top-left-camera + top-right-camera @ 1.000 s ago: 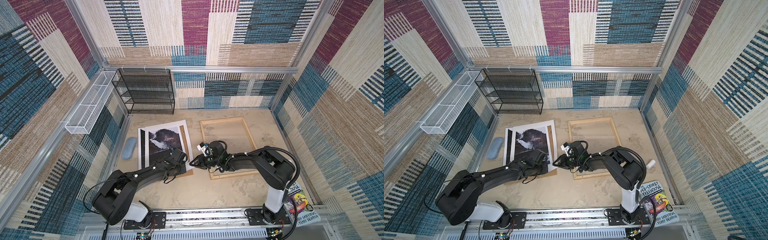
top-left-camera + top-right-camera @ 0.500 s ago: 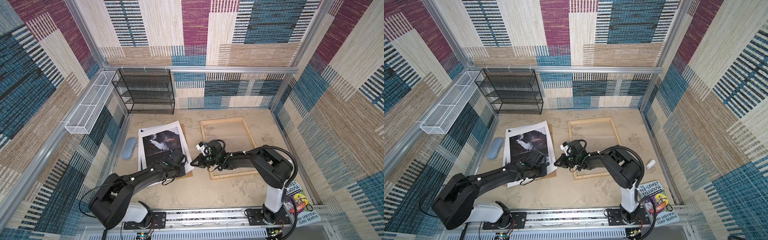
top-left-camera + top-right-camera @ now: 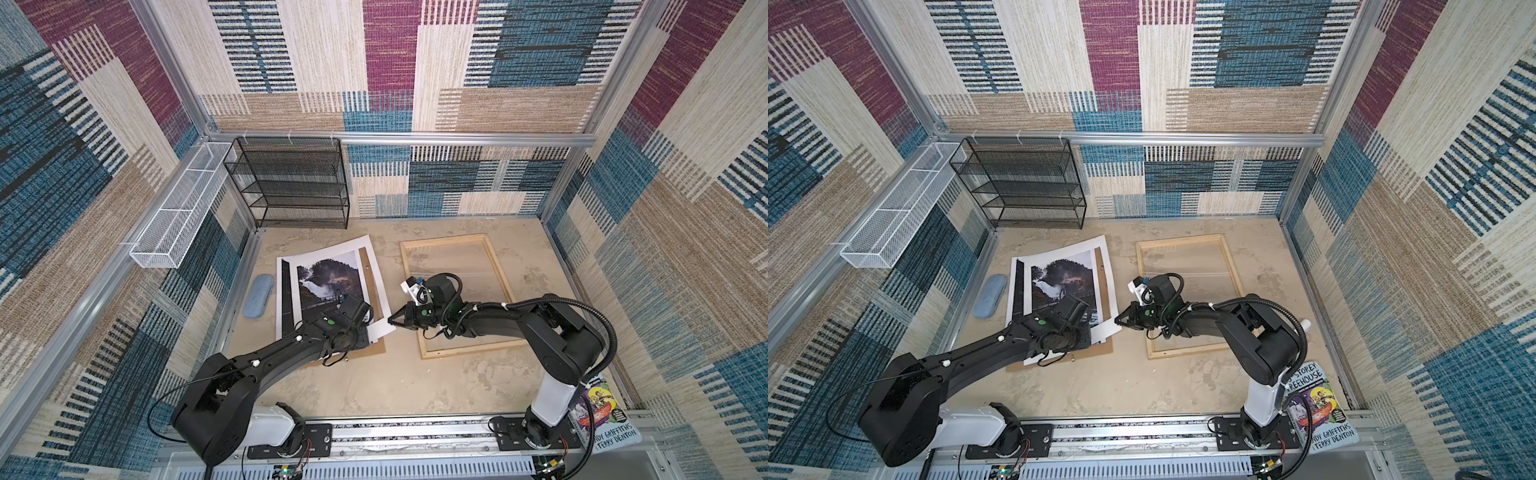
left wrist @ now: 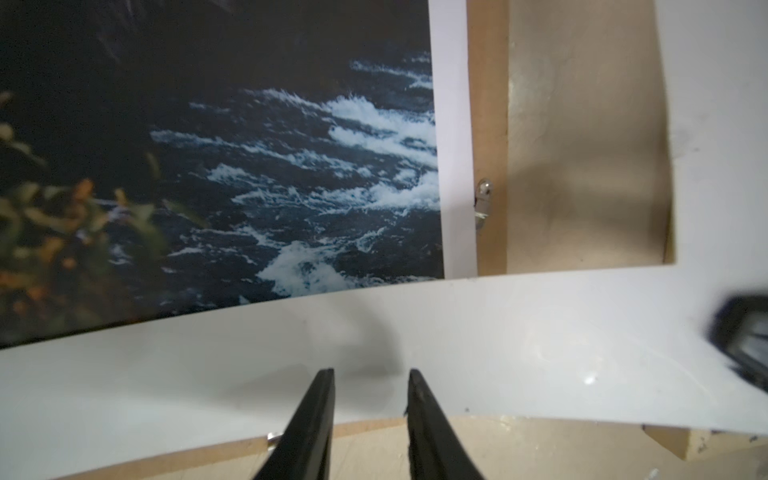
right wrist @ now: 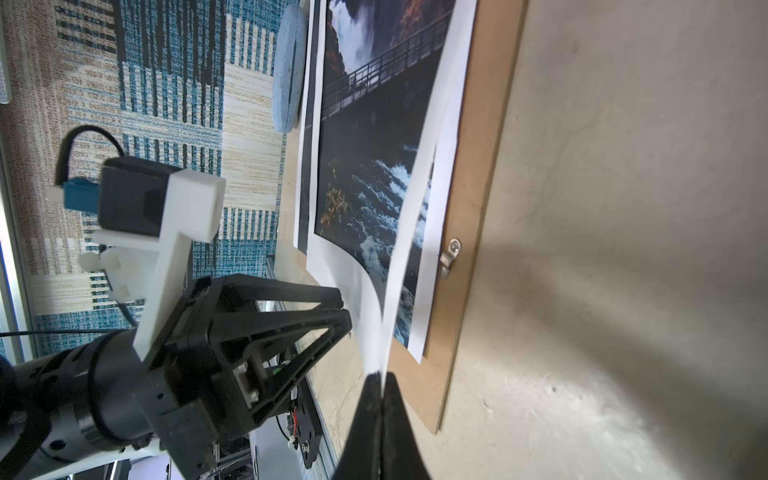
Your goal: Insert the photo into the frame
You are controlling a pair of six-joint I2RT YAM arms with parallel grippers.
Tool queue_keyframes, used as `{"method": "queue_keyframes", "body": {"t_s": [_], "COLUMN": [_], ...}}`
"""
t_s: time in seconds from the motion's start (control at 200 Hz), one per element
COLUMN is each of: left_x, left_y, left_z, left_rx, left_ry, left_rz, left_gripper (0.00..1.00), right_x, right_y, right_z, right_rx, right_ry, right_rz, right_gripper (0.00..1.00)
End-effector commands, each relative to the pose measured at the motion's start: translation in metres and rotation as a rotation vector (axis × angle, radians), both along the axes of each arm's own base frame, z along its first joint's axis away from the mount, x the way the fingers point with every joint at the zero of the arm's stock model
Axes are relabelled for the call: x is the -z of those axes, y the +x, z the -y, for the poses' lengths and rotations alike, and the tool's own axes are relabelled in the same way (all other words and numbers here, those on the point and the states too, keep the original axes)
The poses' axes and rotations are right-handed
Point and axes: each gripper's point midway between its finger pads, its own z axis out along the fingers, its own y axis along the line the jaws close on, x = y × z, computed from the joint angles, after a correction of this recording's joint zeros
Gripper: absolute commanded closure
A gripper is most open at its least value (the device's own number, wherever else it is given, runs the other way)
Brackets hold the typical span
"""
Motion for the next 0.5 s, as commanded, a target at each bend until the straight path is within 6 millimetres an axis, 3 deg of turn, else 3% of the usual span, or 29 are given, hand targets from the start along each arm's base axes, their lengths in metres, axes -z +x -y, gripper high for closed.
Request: {"method": "queue_keyframes", "body": {"t_s": [0.0, 0.145, 0.28, 0.496], "left_x": [-0.010, -0.017, -0.021, -0.039], "left_y": [0.002, 0.008, 0.015, 0.032], "left_z": [-0.012, -0.021, -0.035, -0.013], "left_rx": [0.002, -0.015, -0.036, 0.017], "left_ry": [0.069, 0.111, 0.151, 0.087], "left_rz": [0.023, 0.060, 0.060, 0.091], "left_gripper": [0.65, 0.63, 0.62, 0.62], "right_x": [-0.012, -0.019, -0.027, -0.037], "right_y": [0.002, 0.005, 0.011, 0.016], "right_z": [0.006, 0.018, 0.047, 0.102], "right_rx": [-0.006, -0.028, -0.012, 0.018], "right_ry": [0.020, -0.054, -0.138, -0.227], "right_rz": [0.042, 0.078, 0.110, 0.127], "right_gripper": [1.00, 1.00, 1.00, 1.00]}}
